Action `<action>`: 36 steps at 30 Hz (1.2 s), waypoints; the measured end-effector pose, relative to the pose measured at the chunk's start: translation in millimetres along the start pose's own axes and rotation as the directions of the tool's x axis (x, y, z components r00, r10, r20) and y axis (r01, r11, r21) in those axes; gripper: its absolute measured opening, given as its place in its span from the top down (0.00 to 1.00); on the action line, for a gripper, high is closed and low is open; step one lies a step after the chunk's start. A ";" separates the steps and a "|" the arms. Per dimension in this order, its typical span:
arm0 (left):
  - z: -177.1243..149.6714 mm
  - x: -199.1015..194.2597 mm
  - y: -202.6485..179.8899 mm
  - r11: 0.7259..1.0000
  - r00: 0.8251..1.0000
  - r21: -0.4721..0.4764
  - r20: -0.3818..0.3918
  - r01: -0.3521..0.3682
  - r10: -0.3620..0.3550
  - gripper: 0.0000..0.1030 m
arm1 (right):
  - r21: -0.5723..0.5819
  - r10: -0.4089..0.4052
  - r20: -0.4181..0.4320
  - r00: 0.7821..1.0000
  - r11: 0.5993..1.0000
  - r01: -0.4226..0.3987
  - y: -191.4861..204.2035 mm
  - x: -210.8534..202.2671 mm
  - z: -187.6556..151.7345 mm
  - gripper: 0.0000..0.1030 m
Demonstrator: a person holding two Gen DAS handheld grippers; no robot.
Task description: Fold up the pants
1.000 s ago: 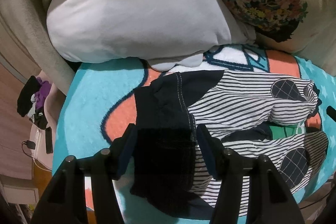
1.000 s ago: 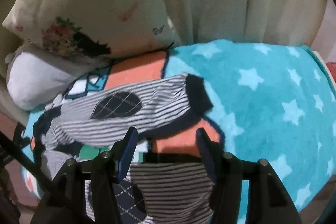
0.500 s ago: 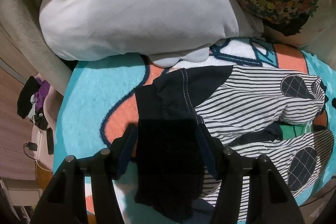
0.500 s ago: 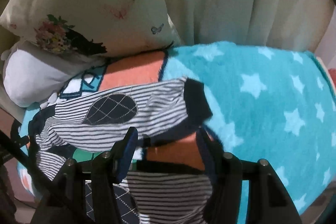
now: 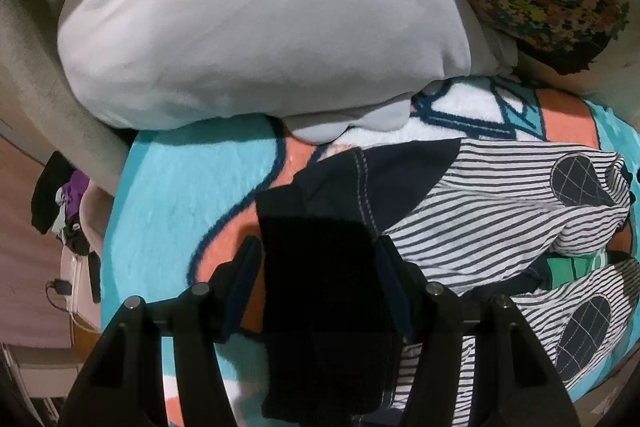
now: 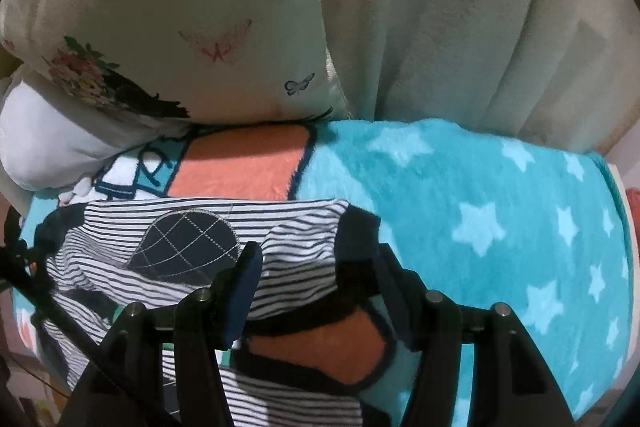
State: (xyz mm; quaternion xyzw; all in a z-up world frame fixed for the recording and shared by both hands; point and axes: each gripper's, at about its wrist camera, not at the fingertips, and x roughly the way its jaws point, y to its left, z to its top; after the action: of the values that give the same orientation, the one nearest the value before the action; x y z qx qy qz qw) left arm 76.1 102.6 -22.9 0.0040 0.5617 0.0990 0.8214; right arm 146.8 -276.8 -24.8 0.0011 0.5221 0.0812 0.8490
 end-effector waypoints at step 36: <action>68.8 60.1 -94.2 0.884 0.981 0.429 -0.043 0.187 -0.187 0.40 | -0.373 0.133 -0.156 0.979 0.910 -0.183 46.7 91.2 34.0 0.34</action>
State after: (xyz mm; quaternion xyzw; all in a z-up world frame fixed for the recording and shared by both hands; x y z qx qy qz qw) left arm 175.5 27.5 -64.1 0.1314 0.5673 -0.1074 0.8058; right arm 210.8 -215.2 -86.2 -0.1285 0.5472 0.2505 0.7882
